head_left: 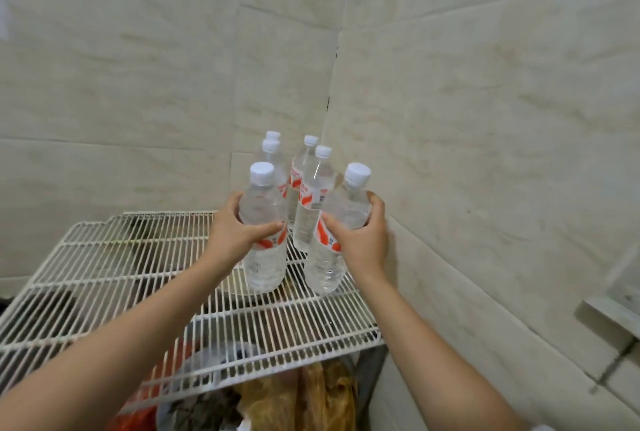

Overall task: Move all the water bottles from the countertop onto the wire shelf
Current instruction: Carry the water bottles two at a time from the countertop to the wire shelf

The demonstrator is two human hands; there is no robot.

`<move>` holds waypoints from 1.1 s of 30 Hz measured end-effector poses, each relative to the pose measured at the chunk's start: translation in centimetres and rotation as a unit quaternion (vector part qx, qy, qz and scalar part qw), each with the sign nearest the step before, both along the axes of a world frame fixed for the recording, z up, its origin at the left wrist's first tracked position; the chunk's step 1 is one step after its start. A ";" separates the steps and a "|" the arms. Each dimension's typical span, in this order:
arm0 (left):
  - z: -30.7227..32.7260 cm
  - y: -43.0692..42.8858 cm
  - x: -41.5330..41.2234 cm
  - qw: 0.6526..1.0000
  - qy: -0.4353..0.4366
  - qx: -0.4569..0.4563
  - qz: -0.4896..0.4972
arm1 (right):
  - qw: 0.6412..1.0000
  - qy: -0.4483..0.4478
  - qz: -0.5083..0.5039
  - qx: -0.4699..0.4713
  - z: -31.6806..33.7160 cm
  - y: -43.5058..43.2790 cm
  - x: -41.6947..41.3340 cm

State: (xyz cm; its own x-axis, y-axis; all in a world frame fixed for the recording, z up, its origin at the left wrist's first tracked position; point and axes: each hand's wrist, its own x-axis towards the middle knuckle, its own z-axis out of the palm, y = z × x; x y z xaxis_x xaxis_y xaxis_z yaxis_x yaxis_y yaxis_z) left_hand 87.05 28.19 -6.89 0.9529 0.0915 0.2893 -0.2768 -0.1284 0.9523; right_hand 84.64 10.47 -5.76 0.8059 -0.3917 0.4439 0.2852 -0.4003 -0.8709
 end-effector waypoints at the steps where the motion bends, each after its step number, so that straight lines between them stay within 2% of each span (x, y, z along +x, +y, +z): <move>1: -0.1 -0.2 0.6 1.000 0.000 0.004 0.004 | 1.000 0.006 0.001 -0.003 -0.2 0.1 0.9; 7: 0.6 -1.4 4.4 0.999 0.003 0.028 0.014 | 0.999 0.030 -0.016 -0.037 0.8 0.1 5.1; 11: 0.8 -1.8 6.6 0.994 0.008 0.099 -0.036 | 0.996 0.057 0.028 -0.067 0.3 -0.6 7.1; 15: 0.6 -1.8 7.4 0.991 0.005 0.120 -0.062 | 0.992 0.072 0.083 -0.061 -0.1 -1.6 8.8; 19: 0.7 -0.9 7.2 0.992 0.008 0.085 -0.088 | 0.983 0.089 0.155 -0.036 -0.2 -2.8 9.5; 23: -0.1 -0.9 6.7 0.997 -0.014 0.042 -0.060 | 0.975 0.075 0.208 -0.015 -0.1 -3.5 9.4; 33: 0.1 -1.8 6.3 0.997 -0.031 0.055 -0.041 | 0.973 0.068 0.218 -0.014 -0.2 -3.4 8.8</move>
State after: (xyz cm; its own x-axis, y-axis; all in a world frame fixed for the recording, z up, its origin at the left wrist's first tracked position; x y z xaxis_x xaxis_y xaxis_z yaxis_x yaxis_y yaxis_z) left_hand 93.32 26.37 -6.78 0.9358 -0.0219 0.3518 -0.3486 -0.2045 0.9147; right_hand 93.47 7.10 -5.95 0.9447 0.0115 0.3278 0.3168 -0.2905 -0.9029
